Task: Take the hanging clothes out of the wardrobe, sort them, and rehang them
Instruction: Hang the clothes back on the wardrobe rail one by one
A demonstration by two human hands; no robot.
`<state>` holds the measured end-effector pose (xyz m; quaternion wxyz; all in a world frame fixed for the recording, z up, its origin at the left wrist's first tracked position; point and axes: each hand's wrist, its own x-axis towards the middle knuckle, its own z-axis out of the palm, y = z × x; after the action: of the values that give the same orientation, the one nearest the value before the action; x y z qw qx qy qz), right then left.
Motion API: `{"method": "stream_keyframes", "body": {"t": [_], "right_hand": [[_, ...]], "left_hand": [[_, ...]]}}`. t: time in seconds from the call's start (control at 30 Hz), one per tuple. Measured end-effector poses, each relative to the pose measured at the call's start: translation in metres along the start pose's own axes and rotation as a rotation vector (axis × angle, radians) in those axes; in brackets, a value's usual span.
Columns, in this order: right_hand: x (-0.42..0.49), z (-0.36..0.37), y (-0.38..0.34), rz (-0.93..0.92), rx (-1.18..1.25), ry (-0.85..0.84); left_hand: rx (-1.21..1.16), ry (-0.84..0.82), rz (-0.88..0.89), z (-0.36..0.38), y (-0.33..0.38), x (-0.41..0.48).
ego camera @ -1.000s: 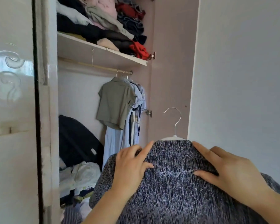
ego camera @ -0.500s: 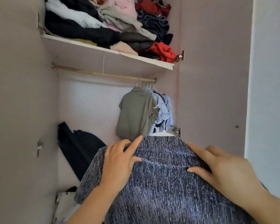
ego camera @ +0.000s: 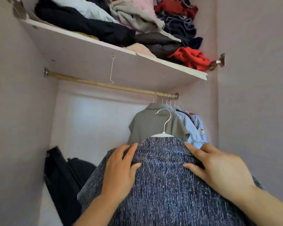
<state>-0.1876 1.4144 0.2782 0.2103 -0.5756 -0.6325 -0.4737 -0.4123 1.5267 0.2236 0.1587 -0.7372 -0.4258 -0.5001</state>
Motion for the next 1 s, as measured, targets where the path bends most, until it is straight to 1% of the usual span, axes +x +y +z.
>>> {"method": "stream_keyframes", "body": {"t": [0.07,0.17,0.3,0.43,0.67,0.8,0.93,1.0], "right_hand": [[0.032,0.018,0.001,0.033,-0.048,-0.021],[0.078,0.048,0.005,0.058,-0.034,-0.131],[0.147,0.102,0.014,0.055,-0.066,-0.073],[0.211,0.151,0.024,0.045,-0.026,-0.030],[0.310,0.213,0.042,0.082,-0.017,0.022],[0.341,0.239,0.041,0.116,-0.004,0.028],[0.342,0.274,0.022,0.108,-0.001,-0.075],[0.332,0.288,0.012,0.093,-0.001,-0.084]], "left_hand": [[0.009,-0.030,-0.018,0.016,-0.015,0.020],[0.049,-0.082,-0.008,0.040,-0.035,0.043],[0.104,-0.110,0.014,0.070,-0.060,0.070],[0.168,-0.124,-0.009,0.097,-0.083,0.100],[0.242,-0.080,-0.021,0.140,-0.104,0.170],[0.278,-0.067,-0.007,0.154,-0.114,0.188],[0.299,-0.094,-0.017,0.169,-0.123,0.189],[0.307,-0.127,-0.027,0.176,-0.126,0.184]]}}
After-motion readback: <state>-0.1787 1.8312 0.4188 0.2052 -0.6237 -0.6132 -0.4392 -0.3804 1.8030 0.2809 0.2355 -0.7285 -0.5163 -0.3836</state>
